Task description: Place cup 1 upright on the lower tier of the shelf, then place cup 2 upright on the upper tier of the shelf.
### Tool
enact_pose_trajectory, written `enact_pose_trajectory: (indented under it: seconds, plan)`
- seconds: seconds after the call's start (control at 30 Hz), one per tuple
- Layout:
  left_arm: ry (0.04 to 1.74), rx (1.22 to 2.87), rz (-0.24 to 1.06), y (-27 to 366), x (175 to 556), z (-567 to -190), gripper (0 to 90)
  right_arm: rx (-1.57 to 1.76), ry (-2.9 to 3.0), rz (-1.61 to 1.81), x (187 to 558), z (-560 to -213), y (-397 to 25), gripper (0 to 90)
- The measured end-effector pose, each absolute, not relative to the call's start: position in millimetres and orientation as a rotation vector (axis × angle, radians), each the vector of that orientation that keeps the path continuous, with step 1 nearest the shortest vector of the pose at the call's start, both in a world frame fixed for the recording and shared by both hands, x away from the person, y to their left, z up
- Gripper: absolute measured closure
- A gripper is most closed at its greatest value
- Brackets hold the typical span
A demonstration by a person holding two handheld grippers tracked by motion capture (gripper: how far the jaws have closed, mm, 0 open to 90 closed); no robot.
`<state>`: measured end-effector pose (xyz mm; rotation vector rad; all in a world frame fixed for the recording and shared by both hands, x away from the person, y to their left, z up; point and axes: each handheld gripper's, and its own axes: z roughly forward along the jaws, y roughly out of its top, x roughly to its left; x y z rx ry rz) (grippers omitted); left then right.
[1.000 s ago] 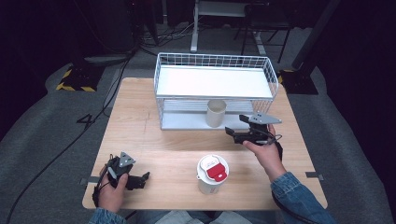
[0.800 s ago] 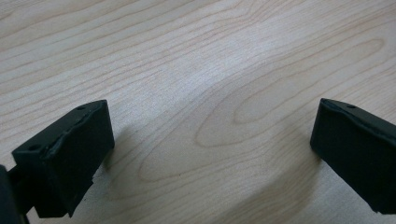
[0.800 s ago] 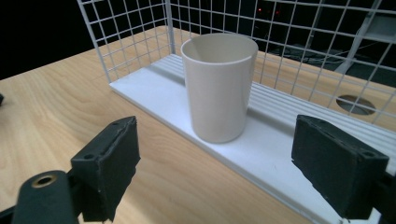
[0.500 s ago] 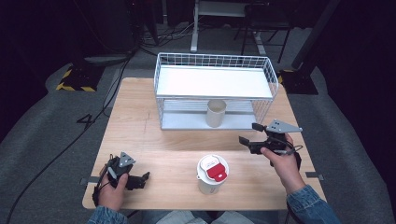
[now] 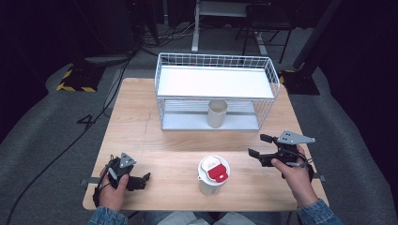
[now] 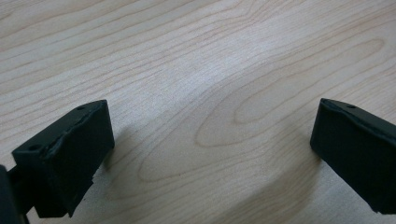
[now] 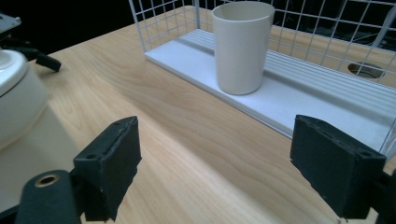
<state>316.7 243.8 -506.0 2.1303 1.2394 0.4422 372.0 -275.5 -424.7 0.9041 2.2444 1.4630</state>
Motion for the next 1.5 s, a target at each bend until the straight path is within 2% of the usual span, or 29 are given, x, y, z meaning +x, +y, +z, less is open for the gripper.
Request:
enact_pose_trajectory:
  seconds: [0.43, 0.77, 1.5]
  plan:
    - [1.240, 2.128, 0.442, 240, 319, -506, 0.1, 0.857, 2.296, 1.484, 333, -424, -273, 18.9]
    - [1.240, 2.128, 0.438, 239, 321, -506, 0.1, 0.832, 2.315, 1.460, 320, -427, -273, 19.1]
    - [1.229, 2.135, 0.441, 239, 322, -506, 0.1, 0.701, 2.457, 1.538, 297, -440, -223, 15.8]
